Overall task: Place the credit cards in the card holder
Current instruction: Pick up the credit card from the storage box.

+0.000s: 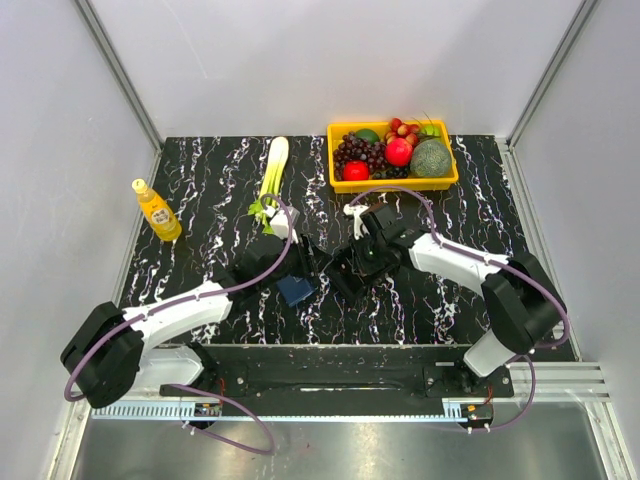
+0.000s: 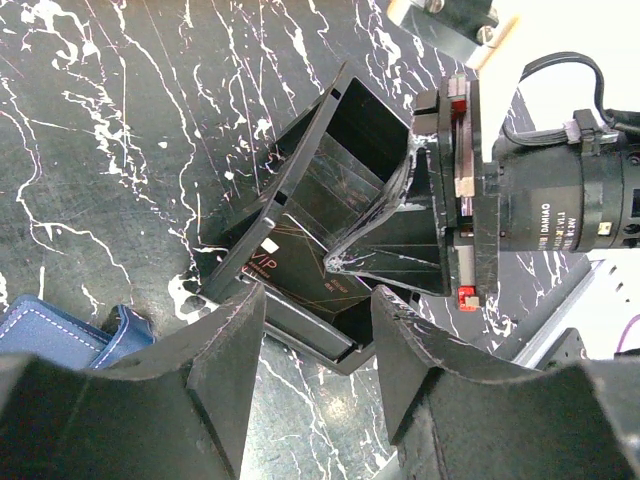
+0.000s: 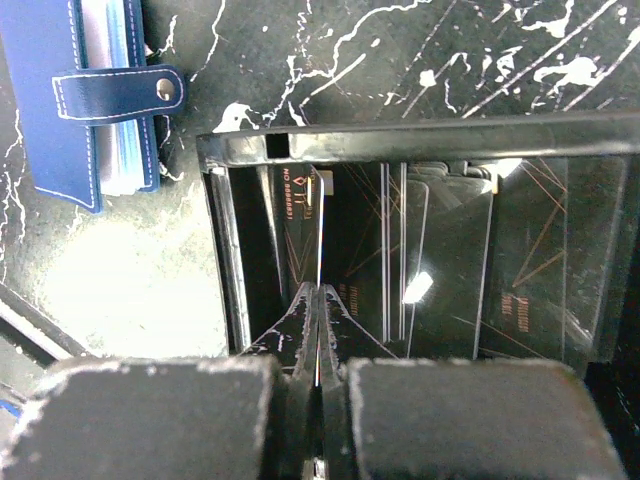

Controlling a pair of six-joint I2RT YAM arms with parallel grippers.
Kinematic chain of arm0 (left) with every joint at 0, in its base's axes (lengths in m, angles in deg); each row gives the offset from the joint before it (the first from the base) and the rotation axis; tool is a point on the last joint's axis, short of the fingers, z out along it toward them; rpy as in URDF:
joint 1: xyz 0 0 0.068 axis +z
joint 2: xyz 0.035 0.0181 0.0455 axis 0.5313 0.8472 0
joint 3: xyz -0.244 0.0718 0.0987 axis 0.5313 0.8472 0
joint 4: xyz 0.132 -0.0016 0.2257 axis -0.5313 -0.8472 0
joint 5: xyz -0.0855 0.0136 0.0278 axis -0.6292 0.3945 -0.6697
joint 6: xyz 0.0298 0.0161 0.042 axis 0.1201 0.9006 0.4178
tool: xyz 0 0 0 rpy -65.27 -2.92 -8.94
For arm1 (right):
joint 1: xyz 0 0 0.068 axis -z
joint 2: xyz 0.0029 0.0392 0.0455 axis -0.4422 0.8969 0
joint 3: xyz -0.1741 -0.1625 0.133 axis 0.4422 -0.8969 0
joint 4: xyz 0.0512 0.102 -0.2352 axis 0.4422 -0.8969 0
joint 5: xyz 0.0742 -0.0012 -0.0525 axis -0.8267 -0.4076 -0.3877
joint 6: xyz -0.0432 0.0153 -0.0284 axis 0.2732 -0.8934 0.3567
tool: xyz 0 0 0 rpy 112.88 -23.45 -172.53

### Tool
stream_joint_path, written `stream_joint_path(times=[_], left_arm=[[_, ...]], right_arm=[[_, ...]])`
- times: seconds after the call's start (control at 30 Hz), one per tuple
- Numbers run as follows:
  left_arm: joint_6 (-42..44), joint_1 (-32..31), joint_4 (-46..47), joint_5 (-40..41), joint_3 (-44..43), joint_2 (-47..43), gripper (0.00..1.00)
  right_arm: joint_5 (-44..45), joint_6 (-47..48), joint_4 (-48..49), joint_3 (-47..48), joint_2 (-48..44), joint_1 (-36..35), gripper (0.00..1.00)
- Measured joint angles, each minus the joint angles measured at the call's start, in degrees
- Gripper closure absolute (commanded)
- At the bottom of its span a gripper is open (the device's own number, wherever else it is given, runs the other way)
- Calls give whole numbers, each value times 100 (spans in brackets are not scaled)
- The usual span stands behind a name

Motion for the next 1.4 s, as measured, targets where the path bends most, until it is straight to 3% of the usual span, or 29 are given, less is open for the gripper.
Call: stream_joint_path(times=[0.57, 1.07, 1.13, 1.23, 1.37, 1.4], left_arm=[[-50, 0, 11, 15, 0, 164, 49], [-50, 37, 11, 15, 0, 170, 49], [-50, 48, 13, 15, 0, 170, 49], [-50, 59, 13, 15, 0, 168, 49], [-50, 63, 4, 17, 0, 168, 49], [-50, 66, -7, 24, 0, 168, 44]], right_arm=[[-345, -11, 26, 306, 393, -166, 99], [-378, -7, -31, 380, 603, -262, 86], [-420, -7, -39, 380, 614, -262, 88], [-459, -7, -37, 380, 614, -269, 100], [-444, -35, -28, 380, 612, -280, 100], [-435, -39, -26, 378, 608, -284, 100]])
